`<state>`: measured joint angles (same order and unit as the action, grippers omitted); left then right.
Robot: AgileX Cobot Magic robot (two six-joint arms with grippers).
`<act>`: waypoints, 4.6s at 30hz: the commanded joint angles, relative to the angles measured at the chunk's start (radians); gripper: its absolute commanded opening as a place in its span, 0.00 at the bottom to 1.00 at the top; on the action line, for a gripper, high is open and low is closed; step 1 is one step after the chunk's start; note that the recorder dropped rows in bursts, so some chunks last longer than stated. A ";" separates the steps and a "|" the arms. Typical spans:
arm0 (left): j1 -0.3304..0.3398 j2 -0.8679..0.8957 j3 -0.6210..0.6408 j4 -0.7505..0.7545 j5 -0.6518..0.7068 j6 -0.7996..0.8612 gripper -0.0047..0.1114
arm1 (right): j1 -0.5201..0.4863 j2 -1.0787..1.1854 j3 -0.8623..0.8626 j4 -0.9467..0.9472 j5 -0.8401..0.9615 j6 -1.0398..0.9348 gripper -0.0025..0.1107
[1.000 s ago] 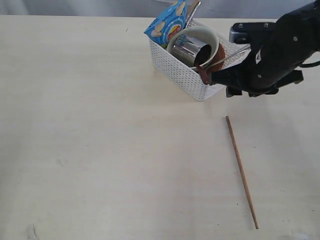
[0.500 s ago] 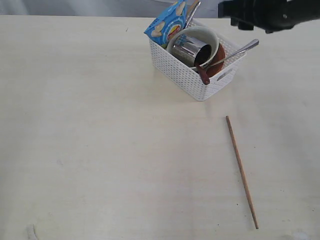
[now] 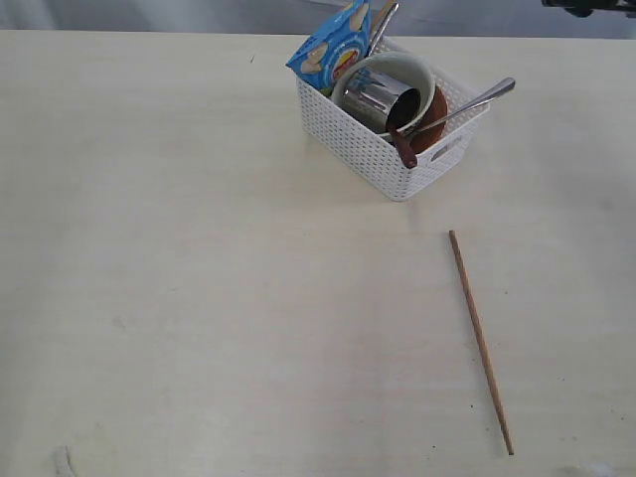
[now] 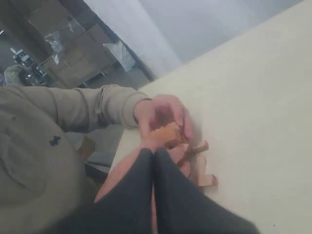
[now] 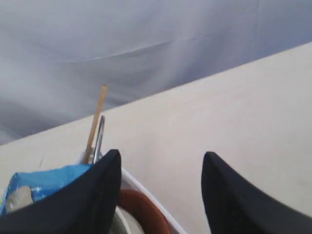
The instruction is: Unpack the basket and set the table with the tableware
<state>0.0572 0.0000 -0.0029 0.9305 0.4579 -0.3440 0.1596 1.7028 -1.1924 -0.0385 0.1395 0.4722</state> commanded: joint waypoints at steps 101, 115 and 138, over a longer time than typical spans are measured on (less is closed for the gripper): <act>0.002 0.000 0.003 -0.001 0.003 -0.005 0.04 | -0.282 0.172 0.078 1.071 0.362 -1.225 0.46; 0.002 0.000 0.003 -0.001 0.003 -0.005 0.04 | -0.267 0.177 0.102 1.473 0.416 -1.519 0.46; 0.002 0.000 0.003 -0.001 0.003 -0.005 0.04 | -0.234 0.274 0.102 1.722 0.396 -1.726 0.17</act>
<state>0.0572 0.0000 -0.0029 0.9305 0.4579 -0.3440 -0.0752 1.9770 -1.0905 1.6671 0.5325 -1.2369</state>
